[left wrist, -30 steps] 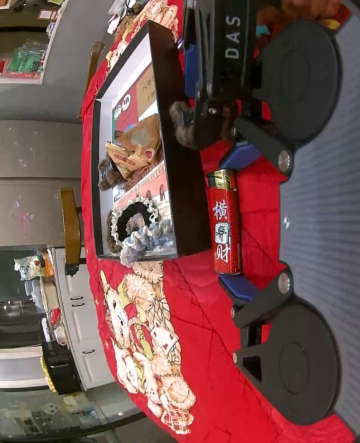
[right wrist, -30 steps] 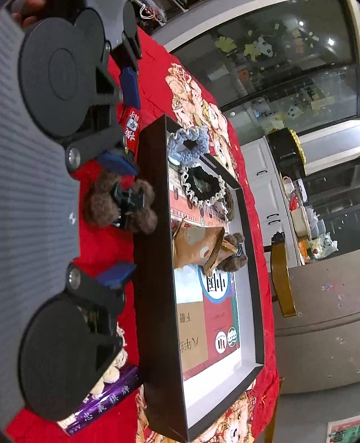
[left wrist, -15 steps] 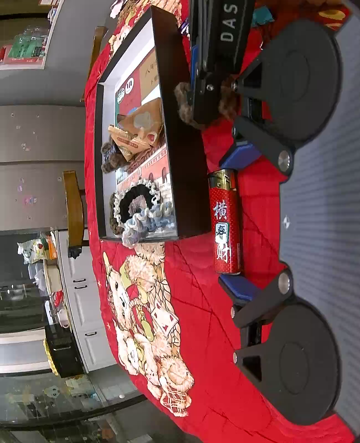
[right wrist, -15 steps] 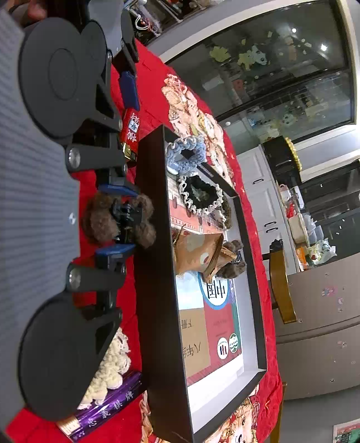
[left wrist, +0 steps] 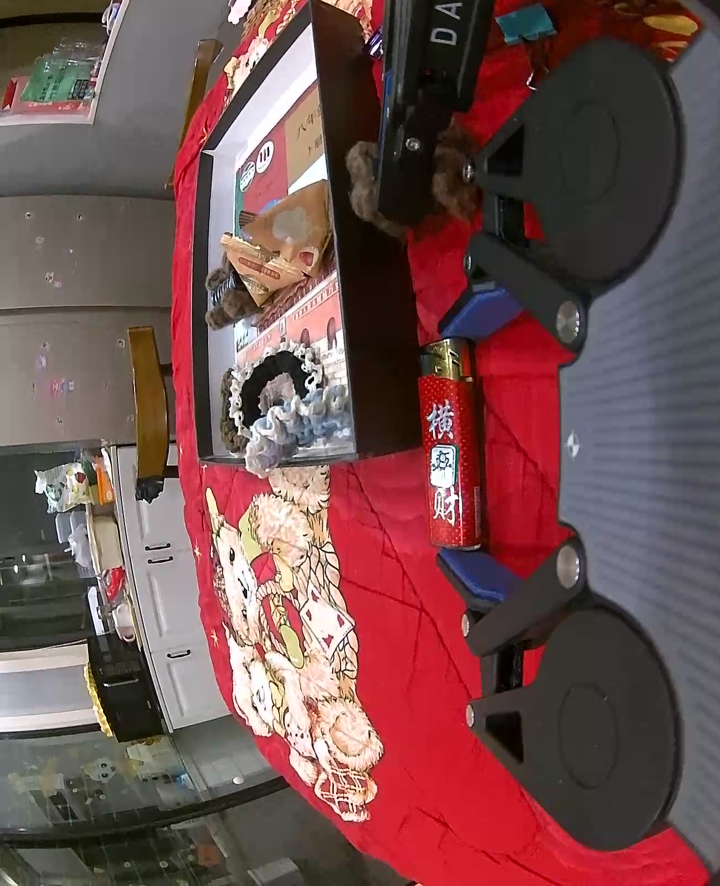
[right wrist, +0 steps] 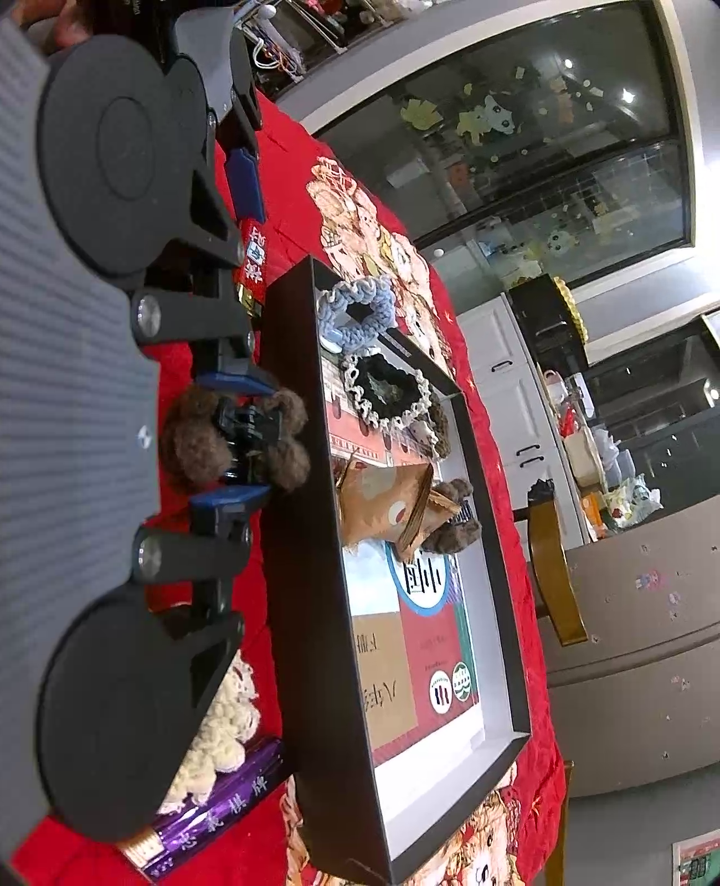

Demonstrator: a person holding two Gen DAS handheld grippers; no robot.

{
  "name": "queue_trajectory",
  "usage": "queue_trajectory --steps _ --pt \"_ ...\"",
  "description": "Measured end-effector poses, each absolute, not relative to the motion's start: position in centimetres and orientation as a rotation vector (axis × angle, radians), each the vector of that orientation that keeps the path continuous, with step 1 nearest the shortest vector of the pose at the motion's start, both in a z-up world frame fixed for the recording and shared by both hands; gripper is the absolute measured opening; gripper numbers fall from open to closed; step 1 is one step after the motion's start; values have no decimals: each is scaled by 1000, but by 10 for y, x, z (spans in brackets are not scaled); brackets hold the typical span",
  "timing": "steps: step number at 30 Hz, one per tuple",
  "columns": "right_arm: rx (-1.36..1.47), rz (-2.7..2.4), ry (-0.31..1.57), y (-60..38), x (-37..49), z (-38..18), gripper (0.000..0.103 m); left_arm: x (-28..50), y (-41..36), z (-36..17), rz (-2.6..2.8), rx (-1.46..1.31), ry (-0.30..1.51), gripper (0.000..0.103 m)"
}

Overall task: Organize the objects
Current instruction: 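Lift the red tube and the pom-pom clip off the quilt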

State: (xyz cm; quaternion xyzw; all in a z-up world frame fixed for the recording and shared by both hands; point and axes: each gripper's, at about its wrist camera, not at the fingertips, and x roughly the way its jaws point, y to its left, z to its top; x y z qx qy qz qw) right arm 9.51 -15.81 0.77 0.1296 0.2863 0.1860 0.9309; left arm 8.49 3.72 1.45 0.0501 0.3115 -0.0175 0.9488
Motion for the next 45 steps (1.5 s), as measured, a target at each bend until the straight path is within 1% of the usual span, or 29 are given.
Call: queue_trajectory --steps 16,21,26,30,36,45 --pt "260 447 628 -153 101 4 36 81 29 18 21 150 577 85" --pt "191 457 633 -145 101 6 36 83 31 18 23 139 580 85" --pt "227 479 617 -153 98 6 36 82 33 17 -38 143 599 85" --pt "252 530 592 -160 93 7 36 70 30 20 -14 146 545 85" --pt "263 577 588 -164 91 9 36 59 35 24 -9 78 524 85" --pt "279 596 593 -169 90 10 36 43 31 29 34 76 476 85"
